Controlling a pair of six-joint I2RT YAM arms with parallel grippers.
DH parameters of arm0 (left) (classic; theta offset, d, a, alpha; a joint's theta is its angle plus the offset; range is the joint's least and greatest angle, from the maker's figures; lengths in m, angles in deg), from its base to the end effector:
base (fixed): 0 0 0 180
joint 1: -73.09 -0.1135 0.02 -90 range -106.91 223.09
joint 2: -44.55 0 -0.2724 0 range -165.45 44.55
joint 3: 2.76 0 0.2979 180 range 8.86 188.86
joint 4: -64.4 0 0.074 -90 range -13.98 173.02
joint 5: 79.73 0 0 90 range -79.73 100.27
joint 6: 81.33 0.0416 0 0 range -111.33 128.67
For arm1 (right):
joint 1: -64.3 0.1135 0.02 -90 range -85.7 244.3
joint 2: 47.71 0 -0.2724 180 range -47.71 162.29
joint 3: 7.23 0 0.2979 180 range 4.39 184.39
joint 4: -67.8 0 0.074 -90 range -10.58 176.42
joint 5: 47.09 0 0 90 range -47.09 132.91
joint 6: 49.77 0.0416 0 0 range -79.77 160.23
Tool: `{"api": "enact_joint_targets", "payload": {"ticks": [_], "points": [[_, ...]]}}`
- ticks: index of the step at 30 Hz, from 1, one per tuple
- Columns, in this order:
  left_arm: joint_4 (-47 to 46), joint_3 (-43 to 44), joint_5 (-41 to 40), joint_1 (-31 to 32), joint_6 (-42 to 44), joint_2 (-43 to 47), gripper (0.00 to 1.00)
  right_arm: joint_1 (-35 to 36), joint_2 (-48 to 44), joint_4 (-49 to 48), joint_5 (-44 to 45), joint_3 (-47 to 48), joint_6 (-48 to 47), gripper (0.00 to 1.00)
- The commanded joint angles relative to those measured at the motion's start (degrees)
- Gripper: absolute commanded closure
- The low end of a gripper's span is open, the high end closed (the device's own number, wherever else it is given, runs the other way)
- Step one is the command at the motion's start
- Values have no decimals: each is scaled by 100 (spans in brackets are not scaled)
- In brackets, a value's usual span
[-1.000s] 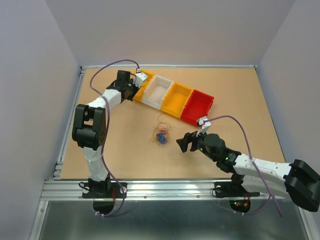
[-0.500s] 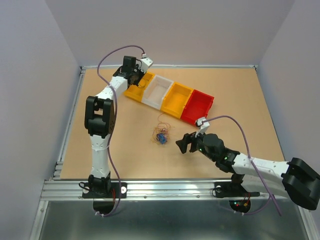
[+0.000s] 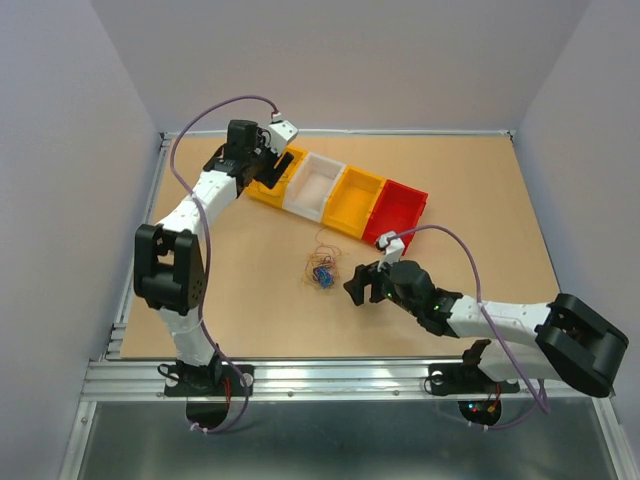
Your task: Untangle the cables
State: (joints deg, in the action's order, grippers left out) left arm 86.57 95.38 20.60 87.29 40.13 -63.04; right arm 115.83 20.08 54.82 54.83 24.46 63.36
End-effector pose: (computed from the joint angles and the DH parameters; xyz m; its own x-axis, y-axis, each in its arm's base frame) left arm 0.4771 -0.1284 0.2640 -0.2303 0.5879 -0.7754 0.5974 0.7145 0.3642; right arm 0.1705 0.2007 0.1451 -0.4791 0.0148 -0.8776 -0.4998 0.8173 0.2867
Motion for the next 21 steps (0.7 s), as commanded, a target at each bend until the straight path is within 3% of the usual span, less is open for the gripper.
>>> {"api": "enact_joint_targets", "payload": {"ticks": [1, 5, 9, 16, 20, 21], "points": [[-473, -810, -284, 433, -9, 1186, 20, -2, 453, -501, -146, 488, -72, 15], [-791, -1742, -488, 961, -52, 1837, 20, -2, 849, -783, -216, 681, -151, 16], [-914, -2349, 379, 1375, -281, 2181, 21, -2, 1411, -976, -374, 1024, -309, 20], [-1221, -2991, 1611, 1393, -483, 2024, 24, 6, 1974, -1503, -849, 1244, -626, 27], [-1169, -2974, 1745, 1402, -457, 1751, 27, 6, 2168, -1565, -876, 1306, -766, 48], [-1160, -2974, 1788, 1402, -439, 1715, 29, 6, 2160, -1600, -902, 1262, -784, 58]]}}
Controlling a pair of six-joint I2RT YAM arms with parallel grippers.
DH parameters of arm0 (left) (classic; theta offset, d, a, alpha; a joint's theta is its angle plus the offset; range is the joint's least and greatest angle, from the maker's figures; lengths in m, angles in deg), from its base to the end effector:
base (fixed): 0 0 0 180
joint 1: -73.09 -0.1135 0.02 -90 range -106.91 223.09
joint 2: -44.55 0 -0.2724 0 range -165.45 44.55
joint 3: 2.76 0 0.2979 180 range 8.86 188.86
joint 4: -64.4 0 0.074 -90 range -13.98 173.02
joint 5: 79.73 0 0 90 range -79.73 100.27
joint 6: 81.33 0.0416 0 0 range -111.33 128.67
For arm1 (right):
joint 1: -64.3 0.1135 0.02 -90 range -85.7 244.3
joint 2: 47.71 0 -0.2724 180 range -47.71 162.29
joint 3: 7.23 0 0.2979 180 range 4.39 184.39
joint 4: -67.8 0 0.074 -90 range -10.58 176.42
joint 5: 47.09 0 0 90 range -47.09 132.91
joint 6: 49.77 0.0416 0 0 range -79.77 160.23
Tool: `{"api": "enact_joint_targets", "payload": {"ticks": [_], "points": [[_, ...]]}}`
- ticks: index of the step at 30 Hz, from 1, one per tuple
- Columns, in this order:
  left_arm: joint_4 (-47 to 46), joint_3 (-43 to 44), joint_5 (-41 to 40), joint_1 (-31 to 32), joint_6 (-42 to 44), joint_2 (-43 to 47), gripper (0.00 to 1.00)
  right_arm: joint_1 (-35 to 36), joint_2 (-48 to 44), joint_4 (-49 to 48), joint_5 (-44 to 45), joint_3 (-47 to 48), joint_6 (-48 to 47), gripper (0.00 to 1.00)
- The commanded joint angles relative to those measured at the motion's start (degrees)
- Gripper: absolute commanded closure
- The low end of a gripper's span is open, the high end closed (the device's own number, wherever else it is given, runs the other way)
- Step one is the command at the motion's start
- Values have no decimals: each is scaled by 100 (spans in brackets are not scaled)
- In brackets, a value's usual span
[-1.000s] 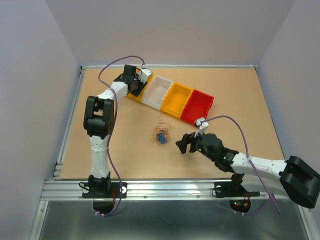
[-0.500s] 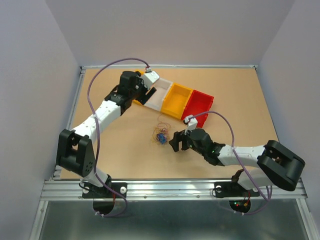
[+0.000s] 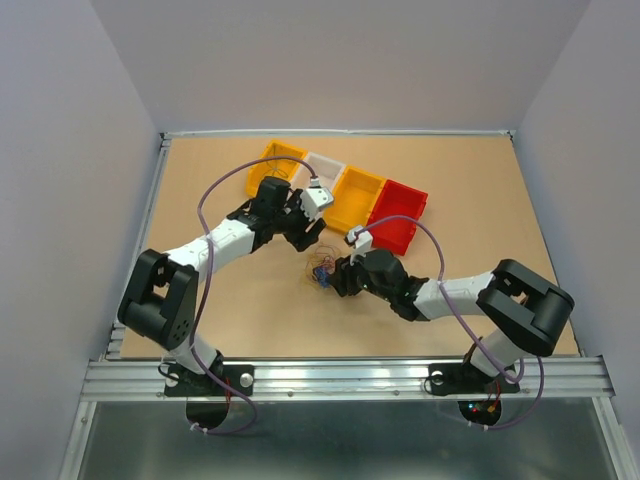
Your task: Untangle the cables
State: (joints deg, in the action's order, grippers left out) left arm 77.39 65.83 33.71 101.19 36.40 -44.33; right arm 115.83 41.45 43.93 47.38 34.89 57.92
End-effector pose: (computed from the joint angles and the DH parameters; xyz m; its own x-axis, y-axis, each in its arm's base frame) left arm 0.3343 -0.1973 0.2210 -0.0909 0.5325 -0.8416 0.8674 0.4575 0.1958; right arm 0.2048 0.2526 0.1224 -0.4568 -0.0880 -0.8852 -0.6268 0.7379 0.2501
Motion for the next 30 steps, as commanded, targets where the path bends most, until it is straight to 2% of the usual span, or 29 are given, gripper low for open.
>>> {"api": "enact_joint_targets", "payload": {"ticks": [1, 6, 10, 23, 26, 30], "points": [[-199, -2, 538, 12, -48, -199, 29, 6, 13, -556, -174, 193, -266, 63], [336, 147, 1187, 3, 276, -279, 30, 6, -22, -565, -245, 114, -380, 81], [768, 262, 1514, 12, 532, -437, 30, 6, -13, -556, -332, 105, -389, 83], [1269, 367, 1795, 152, 971, -648, 32, 6, -66, -565, -377, 17, -354, 82], [1139, 298, 1699, 152, 910, -490, 32, 6, -110, -565, -368, -44, -328, 76], [857, 104, 1559, 152, 796, -200, 29, 6, -224, -565, -359, -149, -328, 73]]}}
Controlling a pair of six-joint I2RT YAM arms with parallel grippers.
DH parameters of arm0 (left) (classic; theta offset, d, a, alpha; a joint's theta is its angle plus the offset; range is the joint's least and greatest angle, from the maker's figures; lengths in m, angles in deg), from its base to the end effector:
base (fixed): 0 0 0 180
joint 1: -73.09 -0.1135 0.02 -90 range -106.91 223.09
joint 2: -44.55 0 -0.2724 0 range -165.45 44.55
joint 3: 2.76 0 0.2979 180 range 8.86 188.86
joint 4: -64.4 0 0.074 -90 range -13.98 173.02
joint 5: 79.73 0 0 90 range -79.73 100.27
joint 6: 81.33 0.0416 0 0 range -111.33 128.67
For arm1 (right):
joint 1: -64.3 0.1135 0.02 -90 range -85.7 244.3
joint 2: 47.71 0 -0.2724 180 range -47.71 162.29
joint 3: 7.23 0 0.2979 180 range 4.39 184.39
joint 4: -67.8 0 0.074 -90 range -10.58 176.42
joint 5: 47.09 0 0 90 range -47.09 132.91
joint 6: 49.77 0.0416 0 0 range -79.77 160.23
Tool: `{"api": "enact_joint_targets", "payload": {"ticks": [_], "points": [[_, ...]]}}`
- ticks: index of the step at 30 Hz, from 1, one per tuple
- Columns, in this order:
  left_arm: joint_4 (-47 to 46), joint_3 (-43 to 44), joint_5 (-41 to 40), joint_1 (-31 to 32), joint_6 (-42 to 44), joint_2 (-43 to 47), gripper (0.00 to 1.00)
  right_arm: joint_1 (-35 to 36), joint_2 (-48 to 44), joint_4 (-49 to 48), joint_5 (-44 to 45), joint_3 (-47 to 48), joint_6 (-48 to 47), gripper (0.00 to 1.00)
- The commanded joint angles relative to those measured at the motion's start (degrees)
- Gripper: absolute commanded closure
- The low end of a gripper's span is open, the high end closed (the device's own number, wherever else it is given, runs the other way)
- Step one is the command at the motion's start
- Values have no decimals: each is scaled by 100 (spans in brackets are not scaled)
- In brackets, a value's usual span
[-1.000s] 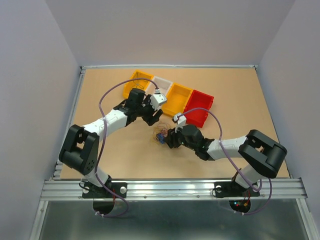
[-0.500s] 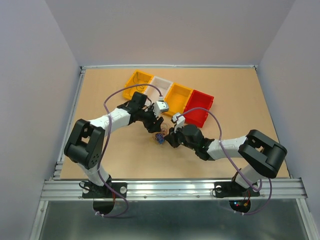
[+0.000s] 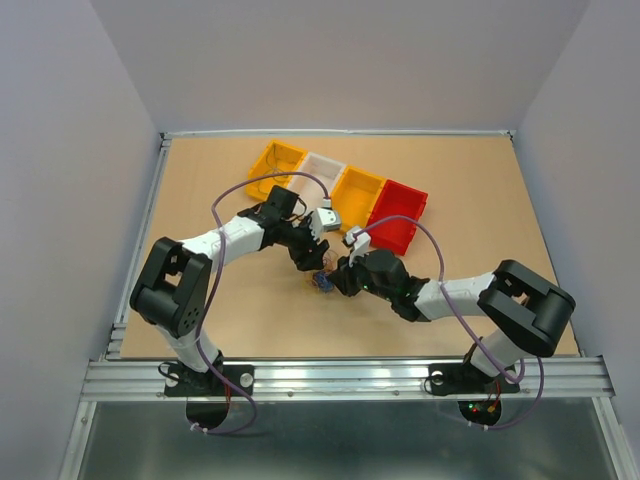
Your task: Untangle the cables
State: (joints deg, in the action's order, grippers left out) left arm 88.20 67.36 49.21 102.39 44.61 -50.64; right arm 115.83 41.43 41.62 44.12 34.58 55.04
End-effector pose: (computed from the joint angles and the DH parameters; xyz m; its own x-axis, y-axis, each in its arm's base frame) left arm 0.3225 -0.2109 0.1784 -0.0968 0.5778 -0.8104 0.9856 0.1690 0.0028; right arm 0.2033 0.2544 0.1251 -0.4140 -0.1102 -0.9036 -0.6875 0.6884 0.2310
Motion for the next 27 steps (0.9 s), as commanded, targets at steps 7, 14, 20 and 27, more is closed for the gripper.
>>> {"api": "enact_joint_targets", "payload": {"ticks": [7, 14, 20, 27], "points": [[-339, -146, 0, 32, -123, 730, 26, -2, -441, -333, -95, -286, -57, 67], [-173, -41, 52, 41, -105, 442, 27, 6, -626, -333, -86, -400, -66, 64], [-102, 47, 44, 172, -105, 187, 29, 6, -661, -333, -86, -427, -83, 60], [-41, 100, 0, 401, -9, 1, 71, 6, -644, -333, -86, -444, -92, 52]]}}
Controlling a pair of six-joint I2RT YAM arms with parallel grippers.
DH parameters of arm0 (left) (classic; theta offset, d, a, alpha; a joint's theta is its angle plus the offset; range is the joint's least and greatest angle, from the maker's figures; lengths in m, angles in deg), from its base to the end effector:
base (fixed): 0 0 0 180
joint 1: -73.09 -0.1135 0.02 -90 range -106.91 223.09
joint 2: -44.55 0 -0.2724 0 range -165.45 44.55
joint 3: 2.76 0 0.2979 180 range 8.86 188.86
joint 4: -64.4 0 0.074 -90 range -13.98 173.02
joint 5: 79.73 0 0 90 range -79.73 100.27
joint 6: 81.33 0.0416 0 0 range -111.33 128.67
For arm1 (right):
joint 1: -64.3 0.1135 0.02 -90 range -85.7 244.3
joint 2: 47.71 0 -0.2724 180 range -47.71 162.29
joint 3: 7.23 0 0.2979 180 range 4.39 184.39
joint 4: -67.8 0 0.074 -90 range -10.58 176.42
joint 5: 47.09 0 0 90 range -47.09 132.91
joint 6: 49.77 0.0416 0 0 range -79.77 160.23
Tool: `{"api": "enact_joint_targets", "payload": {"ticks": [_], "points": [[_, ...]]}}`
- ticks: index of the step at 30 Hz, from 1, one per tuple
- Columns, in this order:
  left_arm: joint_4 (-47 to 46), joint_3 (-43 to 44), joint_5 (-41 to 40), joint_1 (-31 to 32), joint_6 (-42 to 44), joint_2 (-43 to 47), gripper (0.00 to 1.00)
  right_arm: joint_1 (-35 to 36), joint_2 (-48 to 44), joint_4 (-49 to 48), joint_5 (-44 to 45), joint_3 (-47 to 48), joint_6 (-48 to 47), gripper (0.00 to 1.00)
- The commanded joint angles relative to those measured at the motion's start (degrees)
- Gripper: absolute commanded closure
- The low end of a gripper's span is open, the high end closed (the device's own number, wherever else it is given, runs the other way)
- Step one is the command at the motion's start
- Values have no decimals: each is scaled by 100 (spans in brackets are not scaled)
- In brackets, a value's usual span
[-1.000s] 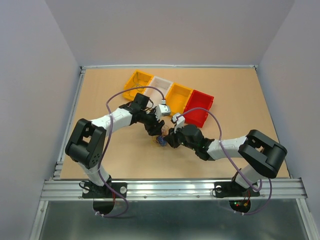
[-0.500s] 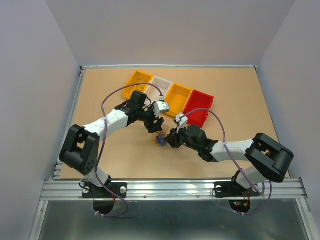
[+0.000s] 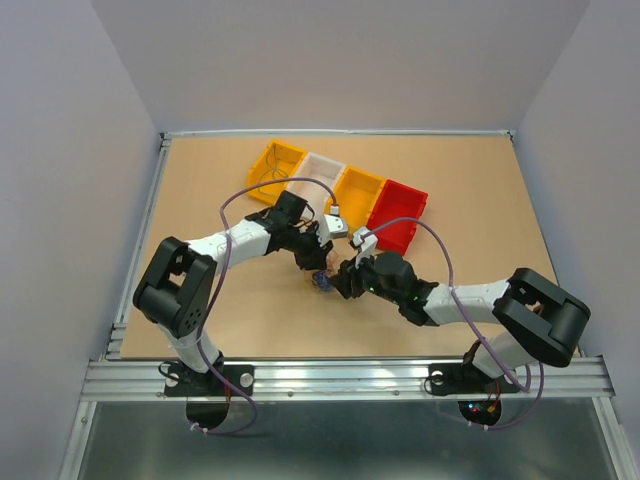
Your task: Untangle the cables
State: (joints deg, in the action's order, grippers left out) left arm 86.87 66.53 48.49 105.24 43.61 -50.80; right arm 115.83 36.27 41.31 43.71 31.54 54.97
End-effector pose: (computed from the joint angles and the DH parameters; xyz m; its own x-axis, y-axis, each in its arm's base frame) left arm 0.3111 -0.2260 0.1739 -0.0820 0.5830 -0.8084 0.9904 0.1382 -0.0008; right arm 0.1938 0.2430 0.1359 -0.3902 -0.0821 -0.9171 -0.6983 0.6755 0.2366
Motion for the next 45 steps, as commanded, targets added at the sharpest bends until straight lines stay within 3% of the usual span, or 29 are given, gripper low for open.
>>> {"api": "enact_joint_targets", "payload": {"ticks": [1, 2, 3, 5, 7, 15, 18, 20, 21, 24, 30, 35, 36, 37, 38, 39, 40, 41, 43, 45], "points": [[75, 175, 37, 108, 75, 34, 88, -2, -111, -320, -45, -141, -86, 48], [-38, 140, -15, 91, 22, 121, 100, 6, -93, -355, -53, -149, -86, 42], [-118, 96, -60, 82, -48, 192, 100, 6, -23, -381, -36, -141, -68, 31], [-241, -10, -51, 82, -101, 420, 100, 6, 65, -487, 69, -97, -68, 22], [-242, -36, -34, 73, -128, 543, 100, 6, 222, -513, 166, -9, -120, 18], [-171, -10, -174, 64, -373, 1255, 100, -2, 1084, -785, 131, 606, -323, 20], [-22, 130, -34, 73, -488, 1545, 100, -2, 1427, -1136, 394, 756, -340, 30], [109, 253, 63, 64, -558, 1790, 100, 6, 1506, -1583, 657, 660, -279, 53], [232, 419, -15, 64, -663, 1905, 100, 6, 1524, -1716, 780, 590, -140, 78], [137, 605, -785, 56, -1075, 2572, 100, 6, 1218, -1858, 1377, 238, 159, 100], [-496, 456, -2789, -93, -1604, 4085, 100, 6, -90, -1718, 1871, -1114, 721, 99], [-786, 412, -3960, -514, -1902, 4551, 100, 6, -2152, 113, 2609, -1529, 1136, 99], [-795, 377, -3849, -655, -1938, 4586, 100, 6, -2515, 293, 2618, -1616, 1101, 99], [-760, 351, -2995, -787, -1938, 4604, 100, 6, -2797, 382, 2497, -1687, 979, 96], [-586, 324, -2508, -919, -1912, 4596, 100, 6, -3296, 427, 2095, -1731, 891, 82], [-489, 341, -2138, -911, -1886, 4552, 100, 6, -3475, 410, 1856, -1766, 794, 61], [-392, 350, -1377, -911, -1859, 4508, 100, 6, -3598, 375, 1593, -1775, 611, 26], [-165, 385, -1030, -894, -1816, 4360, 100, 6, -3687, 296, 1103, -1749, 504, 15], [21, 508, -397, -850, -1693, 4236, 100, -2, -3671, 295, 774, -1505, 329, 0], [75, 482, -245, -675, -1675, 4148, 100, 6, -3339, 191, 352, -1293, 205, 0]]}}
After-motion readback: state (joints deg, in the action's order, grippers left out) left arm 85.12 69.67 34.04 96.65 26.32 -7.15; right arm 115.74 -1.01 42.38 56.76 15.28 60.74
